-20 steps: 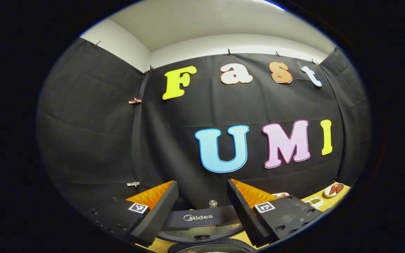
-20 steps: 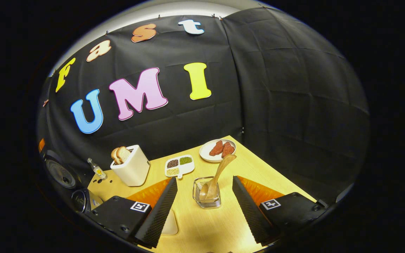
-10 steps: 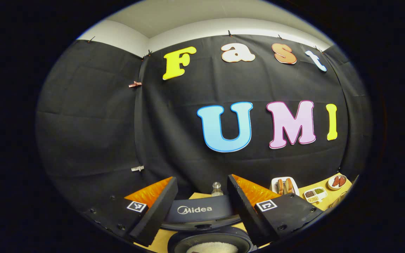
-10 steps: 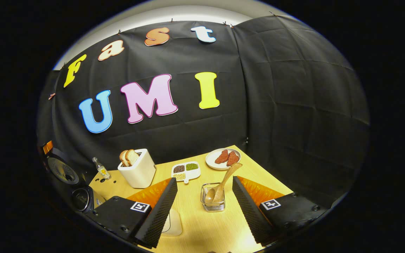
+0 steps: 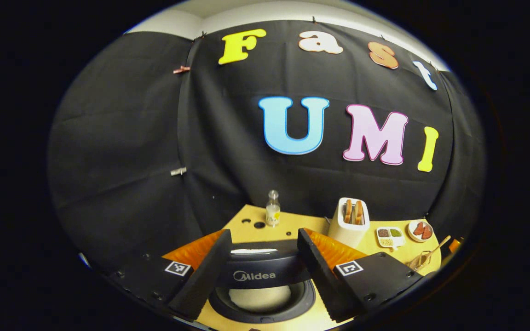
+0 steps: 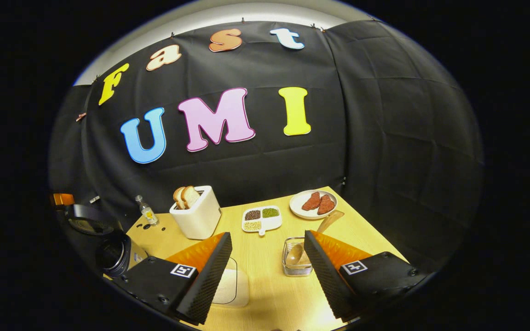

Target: Close the left gripper, press the button to open the rice cooker; take a wooden spoon from the chopstick holder with the right hand, scoop a spoonful of rice and pour it into the rice cooker, then put the wooden spoon back into the chopstick holder.

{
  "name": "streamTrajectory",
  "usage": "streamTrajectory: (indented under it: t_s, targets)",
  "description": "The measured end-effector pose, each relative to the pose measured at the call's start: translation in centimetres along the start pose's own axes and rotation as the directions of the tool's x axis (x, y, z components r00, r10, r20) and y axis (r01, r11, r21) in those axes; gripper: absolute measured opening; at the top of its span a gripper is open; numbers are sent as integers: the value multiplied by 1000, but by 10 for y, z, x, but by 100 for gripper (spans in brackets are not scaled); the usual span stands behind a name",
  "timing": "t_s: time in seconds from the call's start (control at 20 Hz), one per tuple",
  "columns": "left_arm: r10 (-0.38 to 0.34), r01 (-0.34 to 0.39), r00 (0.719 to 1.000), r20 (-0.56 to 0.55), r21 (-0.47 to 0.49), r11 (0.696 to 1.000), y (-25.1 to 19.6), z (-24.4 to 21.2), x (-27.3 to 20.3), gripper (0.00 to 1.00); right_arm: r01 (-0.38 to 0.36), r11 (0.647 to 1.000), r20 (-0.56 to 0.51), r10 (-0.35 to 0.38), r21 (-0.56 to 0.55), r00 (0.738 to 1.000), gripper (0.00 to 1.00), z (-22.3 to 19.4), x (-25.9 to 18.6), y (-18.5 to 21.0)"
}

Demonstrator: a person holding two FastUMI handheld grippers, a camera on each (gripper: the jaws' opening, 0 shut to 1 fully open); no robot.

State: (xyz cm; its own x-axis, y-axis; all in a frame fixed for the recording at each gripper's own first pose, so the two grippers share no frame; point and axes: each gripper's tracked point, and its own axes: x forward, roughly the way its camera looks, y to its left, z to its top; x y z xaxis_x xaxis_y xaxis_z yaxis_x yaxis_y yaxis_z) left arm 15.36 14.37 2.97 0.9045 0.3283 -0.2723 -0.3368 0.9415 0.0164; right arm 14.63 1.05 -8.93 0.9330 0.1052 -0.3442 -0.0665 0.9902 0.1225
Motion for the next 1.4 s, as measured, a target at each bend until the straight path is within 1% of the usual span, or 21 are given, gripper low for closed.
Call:
streamTrajectory:
  t_s: [0.1,0.15,0.3,0.5,0.6,0.75,0.95,1.15,1.25,1.4]
  targets:
    - [-3,2,1000,-29,-43,999,-2,-17,-7,99,-12,1000,-9,12,-9,1000,98,-3,1,0]
    - [0,-2,999,-43,-48,999,-3,-28,-10,99,-21,1000,-17,20,-10,1000,98,-6,2,1]
    - [20,-22,995,-98,-26,999,-6,-63,-15,98,-44,999,-41,44,-20,998,99,-12,4,2]
    - [30,-37,989,-147,-42,998,-8,-98,-16,99,-68,997,-69,66,-29,995,98,-20,10,3]
    - [36,-41,987,-156,-26,999,-8,-114,-14,99,-82,996,-76,79,-37,994,99,-21,11,4]
    - [41,-37,985,-170,29,999,-9,-138,-9,99,-99,994,-83,95,-44,992,99,-25,12,2]
    - [31,-25,980,-195,31,999,-7,-162,-4,99,-125,991,-84,121,-41,989,99,-26,11,0]
    - [53,-44,986,-158,61,997,-8,-164,-3,100,-145,989,-92,143,-16,985,99,-31,11,-8]
    - [64,-58,985,-159,41,997,-6,-167,-2,100,-160,987,-94,159,2,983,99,-31,12,-13]
    - [90,-85,982,-164,41,996,-7,-174,-1,100,-182,983,-99,181,3,978,98,-36,16,-22]
